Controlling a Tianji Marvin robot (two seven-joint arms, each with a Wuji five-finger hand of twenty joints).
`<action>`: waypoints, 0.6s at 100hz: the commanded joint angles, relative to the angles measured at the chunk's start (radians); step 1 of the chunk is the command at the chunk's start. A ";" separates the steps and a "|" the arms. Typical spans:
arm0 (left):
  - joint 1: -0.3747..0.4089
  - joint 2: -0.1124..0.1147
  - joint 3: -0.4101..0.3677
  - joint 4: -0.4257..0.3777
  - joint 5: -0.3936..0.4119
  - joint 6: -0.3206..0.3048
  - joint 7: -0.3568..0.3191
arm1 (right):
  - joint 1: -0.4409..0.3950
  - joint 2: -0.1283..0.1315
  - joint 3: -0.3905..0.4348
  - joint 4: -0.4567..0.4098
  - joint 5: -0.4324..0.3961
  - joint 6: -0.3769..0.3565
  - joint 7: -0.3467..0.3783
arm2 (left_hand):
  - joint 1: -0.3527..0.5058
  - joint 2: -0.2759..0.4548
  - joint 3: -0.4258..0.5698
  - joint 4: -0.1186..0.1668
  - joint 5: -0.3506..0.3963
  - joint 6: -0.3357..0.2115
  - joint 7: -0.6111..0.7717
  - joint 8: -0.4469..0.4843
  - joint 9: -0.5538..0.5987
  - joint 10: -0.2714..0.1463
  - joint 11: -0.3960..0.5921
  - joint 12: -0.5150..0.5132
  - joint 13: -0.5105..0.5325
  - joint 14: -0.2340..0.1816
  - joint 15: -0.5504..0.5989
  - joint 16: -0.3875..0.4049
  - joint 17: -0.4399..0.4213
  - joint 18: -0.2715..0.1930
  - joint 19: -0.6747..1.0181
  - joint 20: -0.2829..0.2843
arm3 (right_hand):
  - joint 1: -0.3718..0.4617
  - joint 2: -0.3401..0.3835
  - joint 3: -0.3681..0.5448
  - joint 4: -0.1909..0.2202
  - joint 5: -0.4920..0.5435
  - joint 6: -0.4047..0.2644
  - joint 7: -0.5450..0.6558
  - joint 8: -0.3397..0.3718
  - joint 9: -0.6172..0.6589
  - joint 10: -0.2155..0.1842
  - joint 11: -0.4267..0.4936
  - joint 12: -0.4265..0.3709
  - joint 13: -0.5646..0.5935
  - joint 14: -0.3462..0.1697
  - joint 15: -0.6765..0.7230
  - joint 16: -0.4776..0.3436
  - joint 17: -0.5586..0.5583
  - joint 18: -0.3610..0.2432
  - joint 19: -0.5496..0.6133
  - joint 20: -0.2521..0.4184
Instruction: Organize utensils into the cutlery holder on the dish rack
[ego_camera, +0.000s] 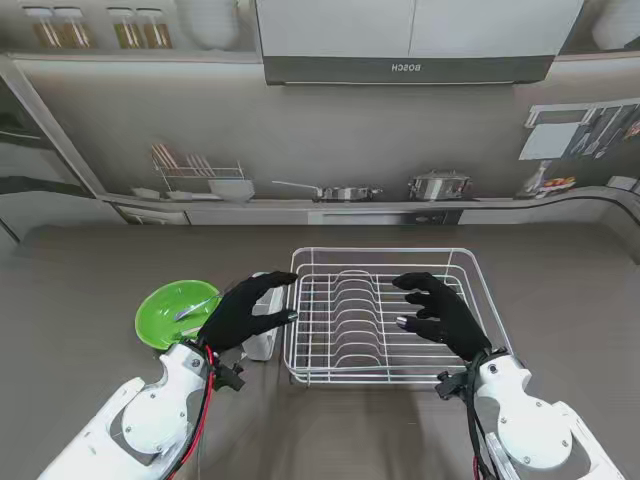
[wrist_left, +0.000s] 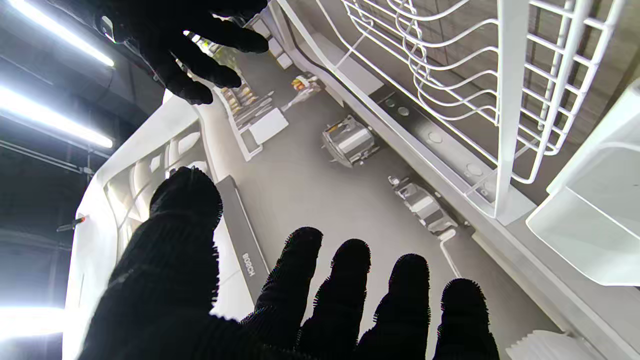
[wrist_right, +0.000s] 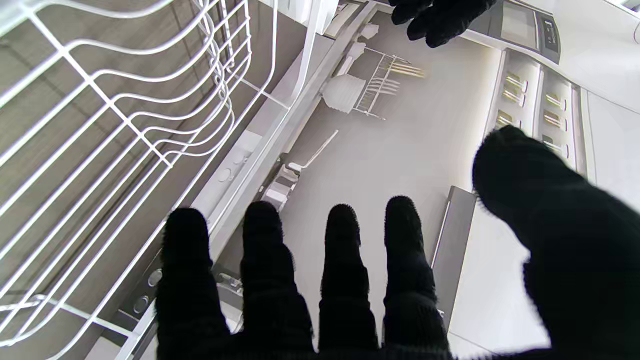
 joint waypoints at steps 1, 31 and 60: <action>0.004 -0.001 -0.001 -0.007 0.000 0.001 -0.017 | -0.008 -0.001 0.000 -0.008 -0.002 -0.001 0.014 | 0.011 0.043 -0.030 0.038 -0.011 -0.012 -0.010 -0.005 -0.023 -0.009 -0.008 -0.012 -0.019 -0.012 -0.014 -0.011 -0.012 -0.019 -0.025 -0.010 | -0.034 0.012 -0.023 0.029 -0.025 -0.027 -0.013 -0.024 -0.029 -0.030 -0.001 -0.010 0.005 -0.026 0.005 0.011 -0.004 -0.028 -0.023 0.024; -0.003 0.002 0.001 -0.005 0.014 0.004 -0.022 | -0.008 -0.001 0.001 -0.009 -0.002 -0.002 0.016 | 0.016 0.045 -0.029 0.039 0.002 -0.010 -0.005 -0.003 -0.005 -0.007 -0.001 -0.008 -0.009 -0.006 -0.009 -0.009 -0.008 -0.014 -0.023 -0.009 | -0.034 0.014 -0.024 0.029 -0.025 -0.026 -0.013 -0.024 -0.030 -0.030 -0.001 -0.010 0.006 -0.026 0.006 0.011 -0.004 -0.027 -0.024 0.026; -0.043 0.014 -0.023 0.021 0.200 0.043 0.025 | 0.004 -0.007 -0.003 -0.006 0.002 0.023 -0.002 | 0.018 0.041 -0.014 0.040 0.044 -0.003 0.011 0.003 0.044 0.013 0.019 0.018 0.031 0.007 0.030 0.022 0.021 -0.003 -0.006 0.002 | -0.032 0.012 -0.023 0.029 -0.022 -0.025 -0.013 -0.024 -0.027 -0.029 -0.001 -0.010 0.010 -0.027 0.008 0.012 -0.005 -0.026 -0.024 0.027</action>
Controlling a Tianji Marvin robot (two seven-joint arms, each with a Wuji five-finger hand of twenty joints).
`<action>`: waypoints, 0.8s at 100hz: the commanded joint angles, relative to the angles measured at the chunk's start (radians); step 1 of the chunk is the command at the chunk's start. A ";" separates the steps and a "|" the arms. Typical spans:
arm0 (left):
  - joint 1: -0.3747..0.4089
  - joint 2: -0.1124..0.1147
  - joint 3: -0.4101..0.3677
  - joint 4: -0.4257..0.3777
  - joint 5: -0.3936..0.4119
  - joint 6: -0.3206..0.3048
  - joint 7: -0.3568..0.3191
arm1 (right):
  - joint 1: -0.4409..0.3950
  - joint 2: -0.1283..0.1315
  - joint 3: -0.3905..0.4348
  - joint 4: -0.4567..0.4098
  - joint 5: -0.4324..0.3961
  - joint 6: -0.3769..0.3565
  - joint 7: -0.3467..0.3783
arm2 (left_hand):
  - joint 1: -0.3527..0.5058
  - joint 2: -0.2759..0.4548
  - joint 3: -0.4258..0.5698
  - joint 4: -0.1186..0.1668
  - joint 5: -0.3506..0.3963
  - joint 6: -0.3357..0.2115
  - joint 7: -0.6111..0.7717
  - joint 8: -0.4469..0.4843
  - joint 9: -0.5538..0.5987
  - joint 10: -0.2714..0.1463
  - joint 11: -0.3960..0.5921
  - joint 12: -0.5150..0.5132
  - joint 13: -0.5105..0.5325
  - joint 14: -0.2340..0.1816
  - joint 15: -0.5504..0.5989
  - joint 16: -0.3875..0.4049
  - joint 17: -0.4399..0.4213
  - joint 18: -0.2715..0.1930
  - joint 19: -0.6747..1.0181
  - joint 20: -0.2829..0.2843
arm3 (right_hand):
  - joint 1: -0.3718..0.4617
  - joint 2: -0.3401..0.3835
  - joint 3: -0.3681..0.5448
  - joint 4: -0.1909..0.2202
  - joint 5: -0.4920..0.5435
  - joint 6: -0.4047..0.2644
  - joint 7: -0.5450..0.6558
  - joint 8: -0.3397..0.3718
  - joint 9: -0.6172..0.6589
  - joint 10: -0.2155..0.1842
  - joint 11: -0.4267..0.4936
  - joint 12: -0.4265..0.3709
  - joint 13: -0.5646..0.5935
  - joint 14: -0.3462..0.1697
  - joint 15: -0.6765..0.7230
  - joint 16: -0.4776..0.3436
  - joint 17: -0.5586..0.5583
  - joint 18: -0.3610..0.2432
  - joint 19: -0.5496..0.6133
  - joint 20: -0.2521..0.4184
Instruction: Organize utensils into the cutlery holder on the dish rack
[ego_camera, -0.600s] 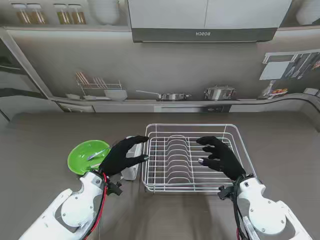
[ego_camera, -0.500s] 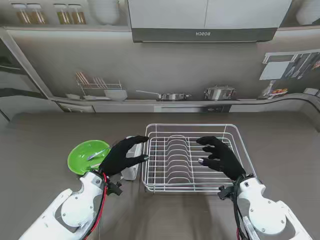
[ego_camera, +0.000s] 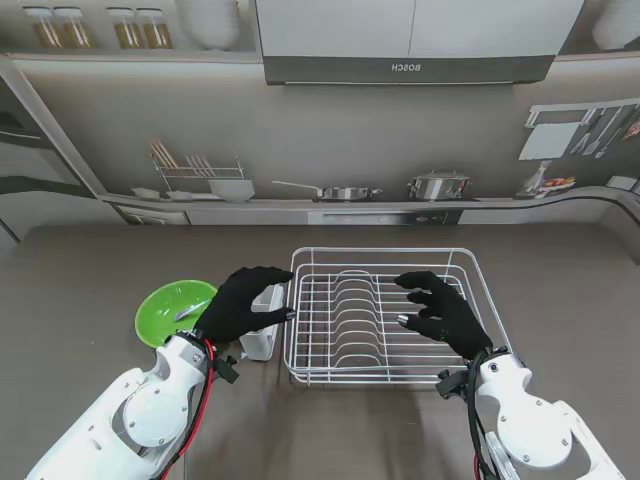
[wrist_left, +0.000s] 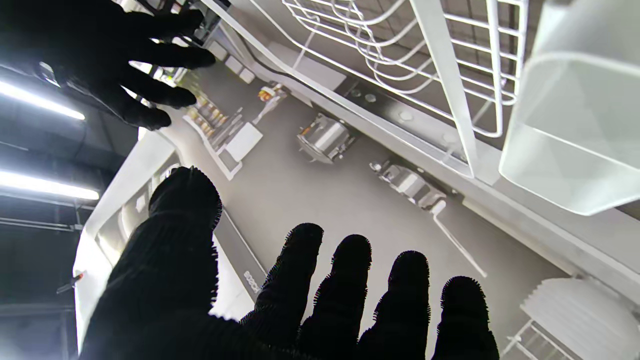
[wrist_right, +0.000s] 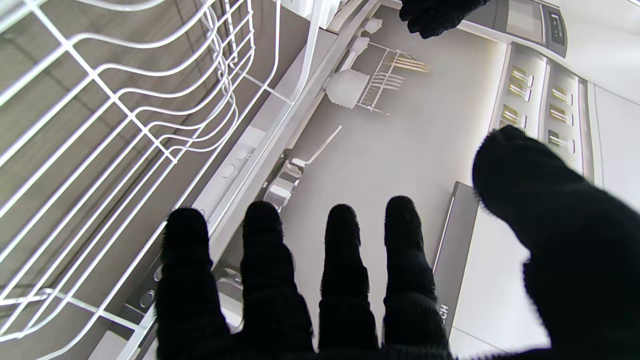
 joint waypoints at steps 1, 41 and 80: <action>-0.020 0.007 -0.014 0.014 -0.011 0.008 -0.030 | 0.003 -0.006 -0.005 -0.003 0.001 0.006 0.008 | 0.022 0.042 -0.012 0.040 0.011 -0.003 0.003 0.003 0.017 0.008 0.001 0.015 0.016 0.007 0.017 0.020 0.008 -0.002 -0.006 0.002 | -0.032 0.012 -0.022 0.029 -0.023 -0.024 -0.013 -0.024 -0.027 -0.029 -0.001 -0.010 0.009 -0.026 0.008 0.012 -0.005 -0.026 -0.021 0.026; -0.069 0.050 -0.064 0.051 0.165 0.043 -0.121 | 0.025 -0.007 -0.013 0.026 0.022 -0.013 0.012 | -0.008 0.015 0.139 0.023 0.065 0.007 0.023 0.019 0.055 0.017 0.019 0.078 0.035 0.002 0.048 0.059 0.029 -0.006 0.001 0.012 | -0.034 0.015 -0.023 0.029 -0.022 -0.024 -0.012 -0.023 -0.024 -0.027 -0.001 -0.010 0.012 -0.025 0.008 0.012 -0.005 -0.026 -0.022 0.028; -0.117 0.089 -0.087 0.093 0.262 0.038 -0.260 | 0.030 -0.008 -0.013 0.034 0.025 -0.012 0.011 | -0.001 -0.050 0.332 0.005 0.073 0.002 0.032 0.026 0.023 0.026 0.026 0.099 0.036 -0.004 0.115 0.115 0.050 -0.027 0.035 0.045 | -0.034 0.016 -0.022 0.029 -0.019 -0.023 -0.012 -0.023 -0.021 -0.025 -0.001 -0.010 0.013 -0.025 0.009 0.012 -0.006 -0.026 -0.023 0.029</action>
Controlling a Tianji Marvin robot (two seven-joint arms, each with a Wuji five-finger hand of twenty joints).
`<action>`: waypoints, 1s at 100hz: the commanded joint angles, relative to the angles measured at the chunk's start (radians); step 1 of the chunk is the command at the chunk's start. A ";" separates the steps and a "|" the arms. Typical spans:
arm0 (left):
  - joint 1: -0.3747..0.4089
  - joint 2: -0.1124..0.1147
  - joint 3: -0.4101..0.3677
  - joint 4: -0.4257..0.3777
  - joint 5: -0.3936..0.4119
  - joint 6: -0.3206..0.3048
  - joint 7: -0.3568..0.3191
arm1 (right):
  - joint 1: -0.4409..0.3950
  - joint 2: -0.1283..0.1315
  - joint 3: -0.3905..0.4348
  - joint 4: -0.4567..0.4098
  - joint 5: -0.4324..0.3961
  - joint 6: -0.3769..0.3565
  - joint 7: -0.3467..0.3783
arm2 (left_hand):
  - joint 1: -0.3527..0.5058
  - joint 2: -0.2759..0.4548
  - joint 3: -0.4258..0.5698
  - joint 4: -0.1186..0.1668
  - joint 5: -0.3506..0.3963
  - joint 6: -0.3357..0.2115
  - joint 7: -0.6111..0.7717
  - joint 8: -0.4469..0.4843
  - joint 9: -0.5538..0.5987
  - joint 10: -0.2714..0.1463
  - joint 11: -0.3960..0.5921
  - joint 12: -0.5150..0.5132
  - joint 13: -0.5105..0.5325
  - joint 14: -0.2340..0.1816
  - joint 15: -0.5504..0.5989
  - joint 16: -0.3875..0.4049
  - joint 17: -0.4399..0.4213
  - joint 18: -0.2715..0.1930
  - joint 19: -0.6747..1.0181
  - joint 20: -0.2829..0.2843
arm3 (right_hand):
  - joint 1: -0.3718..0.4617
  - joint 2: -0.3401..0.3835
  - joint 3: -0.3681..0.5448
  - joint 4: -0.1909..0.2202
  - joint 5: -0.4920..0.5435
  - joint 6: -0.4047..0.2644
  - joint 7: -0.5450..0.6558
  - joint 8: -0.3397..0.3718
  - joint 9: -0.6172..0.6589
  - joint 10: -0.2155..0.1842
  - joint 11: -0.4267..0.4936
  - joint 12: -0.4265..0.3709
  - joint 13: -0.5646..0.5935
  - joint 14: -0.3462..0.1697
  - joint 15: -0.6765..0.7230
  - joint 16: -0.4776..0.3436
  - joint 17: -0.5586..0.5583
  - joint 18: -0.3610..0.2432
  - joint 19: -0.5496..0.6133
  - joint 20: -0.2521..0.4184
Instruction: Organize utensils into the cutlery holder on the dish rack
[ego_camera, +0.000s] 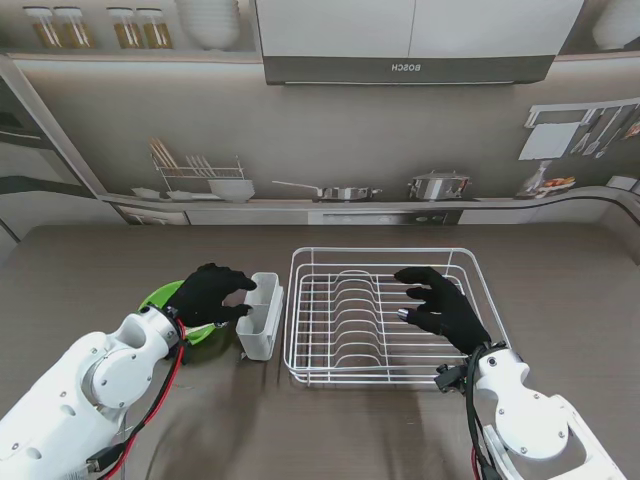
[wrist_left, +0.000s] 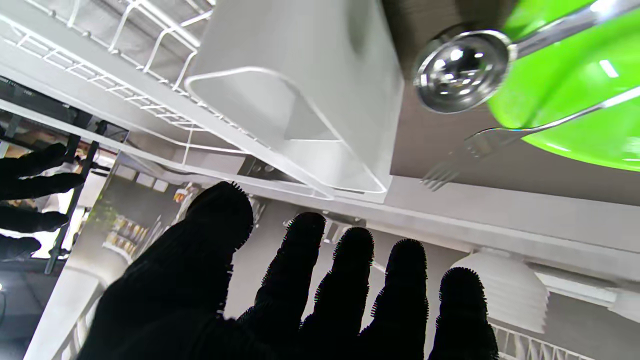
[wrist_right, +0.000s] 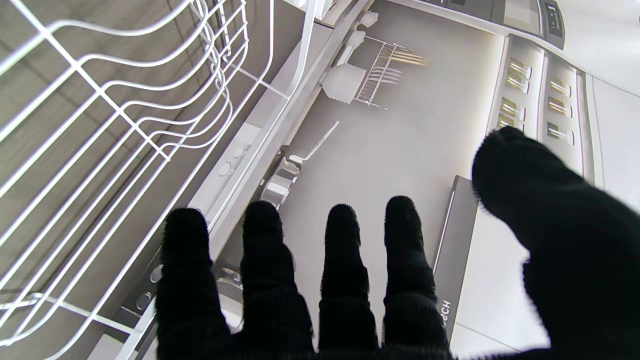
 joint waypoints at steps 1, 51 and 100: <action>-0.021 0.010 0.003 0.028 0.011 -0.008 -0.018 | -0.004 -0.004 -0.003 -0.001 0.002 0.000 0.013 | 0.001 -0.050 0.045 0.005 0.007 0.001 0.006 0.003 -0.018 0.015 0.007 0.018 0.006 -0.004 0.023 0.029 -0.003 -0.027 0.011 0.031 | -0.034 0.010 -0.022 0.029 -0.020 -0.023 -0.012 -0.023 -0.021 -0.025 -0.001 -0.010 0.013 -0.025 0.007 0.012 -0.005 -0.025 -0.018 0.018; -0.200 0.015 0.140 0.218 0.057 -0.084 0.032 | -0.007 -0.005 0.000 0.000 0.009 0.007 0.012 | -0.050 -0.101 0.098 -0.009 0.023 -0.022 0.021 0.017 -0.058 0.009 -0.001 0.024 -0.033 -0.020 -0.002 0.015 -0.036 -0.035 -0.020 0.018 | -0.034 0.016 -0.024 0.030 -0.017 -0.022 -0.012 -0.023 -0.020 -0.024 -0.002 -0.010 0.013 -0.024 0.006 0.012 -0.007 -0.026 -0.019 0.019; -0.297 0.015 0.252 0.318 0.069 -0.116 0.058 | -0.006 -0.009 0.004 -0.001 0.030 0.013 0.009 | -0.071 -0.109 0.116 -0.014 0.126 -0.070 0.090 0.066 -0.075 0.003 -0.005 0.023 -0.042 -0.025 0.002 0.016 -0.038 -0.038 -0.022 0.015 | -0.038 0.027 -0.030 0.031 -0.017 -0.016 -0.013 -0.023 -0.017 -0.022 -0.003 -0.010 0.014 -0.023 0.005 0.012 -0.007 -0.025 -0.019 0.021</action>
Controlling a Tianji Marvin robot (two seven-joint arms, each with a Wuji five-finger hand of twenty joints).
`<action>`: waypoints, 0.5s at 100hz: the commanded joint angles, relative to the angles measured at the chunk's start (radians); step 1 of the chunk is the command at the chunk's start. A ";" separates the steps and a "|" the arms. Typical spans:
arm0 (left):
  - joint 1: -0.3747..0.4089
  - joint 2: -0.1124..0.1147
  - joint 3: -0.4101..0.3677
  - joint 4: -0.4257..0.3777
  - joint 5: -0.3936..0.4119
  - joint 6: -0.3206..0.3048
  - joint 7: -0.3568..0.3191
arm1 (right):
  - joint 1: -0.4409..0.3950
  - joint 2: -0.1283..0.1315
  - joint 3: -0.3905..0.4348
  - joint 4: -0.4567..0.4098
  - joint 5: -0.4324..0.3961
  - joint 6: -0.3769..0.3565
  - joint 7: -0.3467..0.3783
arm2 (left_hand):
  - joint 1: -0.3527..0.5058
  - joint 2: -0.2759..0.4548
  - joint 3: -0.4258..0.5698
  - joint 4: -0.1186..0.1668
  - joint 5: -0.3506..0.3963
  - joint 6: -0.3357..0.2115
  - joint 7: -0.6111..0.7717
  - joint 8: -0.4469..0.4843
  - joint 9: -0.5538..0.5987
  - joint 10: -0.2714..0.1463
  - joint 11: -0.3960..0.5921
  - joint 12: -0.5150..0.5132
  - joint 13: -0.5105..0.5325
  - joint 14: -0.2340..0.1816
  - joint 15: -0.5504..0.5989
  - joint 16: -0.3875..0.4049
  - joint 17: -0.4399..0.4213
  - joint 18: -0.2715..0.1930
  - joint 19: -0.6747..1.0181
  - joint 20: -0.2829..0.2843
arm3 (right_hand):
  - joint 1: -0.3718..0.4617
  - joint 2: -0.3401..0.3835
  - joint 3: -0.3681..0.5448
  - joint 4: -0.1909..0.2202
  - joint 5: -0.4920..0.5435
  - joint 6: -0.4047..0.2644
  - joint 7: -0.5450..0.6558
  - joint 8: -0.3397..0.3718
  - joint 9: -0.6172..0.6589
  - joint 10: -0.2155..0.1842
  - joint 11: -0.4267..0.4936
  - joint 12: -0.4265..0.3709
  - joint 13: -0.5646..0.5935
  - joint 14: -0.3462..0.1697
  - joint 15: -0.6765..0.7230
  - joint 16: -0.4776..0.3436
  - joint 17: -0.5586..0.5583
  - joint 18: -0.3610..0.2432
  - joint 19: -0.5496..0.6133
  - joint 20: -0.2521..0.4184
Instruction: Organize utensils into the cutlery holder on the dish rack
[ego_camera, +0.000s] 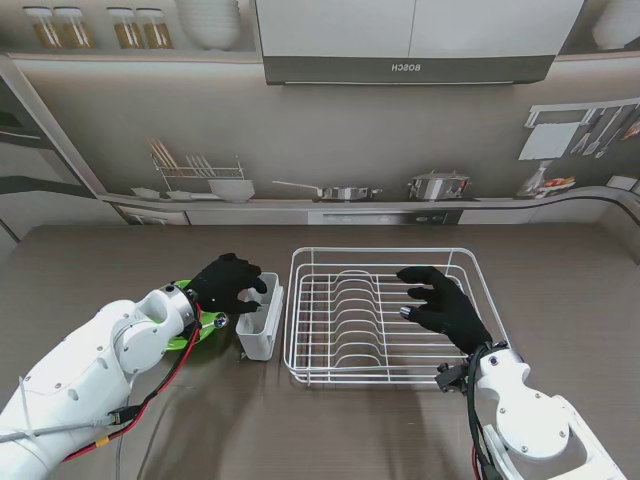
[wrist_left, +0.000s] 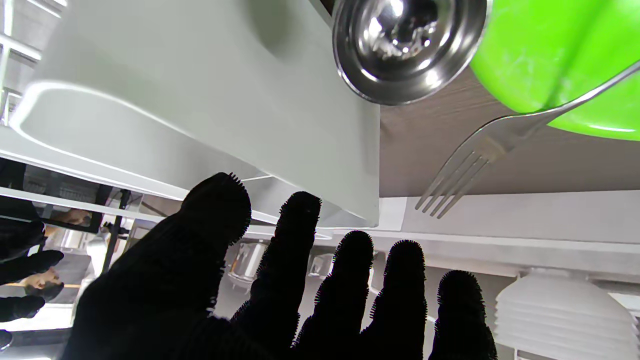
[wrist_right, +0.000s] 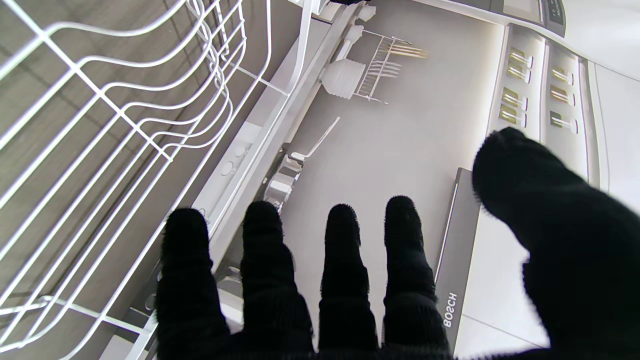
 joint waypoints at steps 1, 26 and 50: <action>-0.008 -0.004 0.007 0.008 0.002 -0.006 -0.015 | -0.005 -0.005 0.000 -0.002 0.002 0.003 0.010 | -0.029 -0.031 0.024 -0.006 0.023 -0.016 0.009 0.012 -0.043 0.002 -0.006 0.010 -0.026 -0.020 -0.006 0.003 -0.012 -0.025 -0.024 0.004 | -0.037 0.019 -0.021 0.031 -0.016 -0.015 -0.013 -0.023 -0.016 -0.022 -0.003 -0.010 0.014 -0.023 0.005 0.012 -0.007 -0.025 -0.017 0.020; -0.027 -0.003 0.040 0.034 0.010 -0.008 -0.008 | -0.006 -0.007 0.002 -0.004 0.014 0.007 0.008 | -0.032 -0.038 0.038 -0.007 0.033 -0.024 0.015 0.024 -0.055 0.002 -0.014 -0.002 -0.028 -0.024 -0.006 0.001 -0.014 -0.024 -0.026 0.002 | -0.038 0.025 -0.024 0.031 -0.015 -0.011 -0.013 -0.023 -0.014 -0.020 -0.003 -0.010 0.016 -0.022 0.005 0.013 -0.007 -0.026 -0.017 0.021; -0.050 -0.005 0.075 0.067 0.008 -0.006 0.007 | -0.006 -0.007 0.002 -0.005 0.020 0.008 0.008 | -0.008 -0.054 0.059 -0.019 0.045 -0.038 0.030 0.045 -0.054 0.003 -0.012 -0.010 -0.026 -0.025 -0.006 0.000 -0.013 -0.023 -0.026 0.000 | -0.039 0.030 -0.025 0.031 -0.014 -0.008 -0.012 -0.022 -0.012 -0.018 -0.004 -0.010 0.017 -0.022 0.005 0.013 -0.008 -0.025 -0.018 0.021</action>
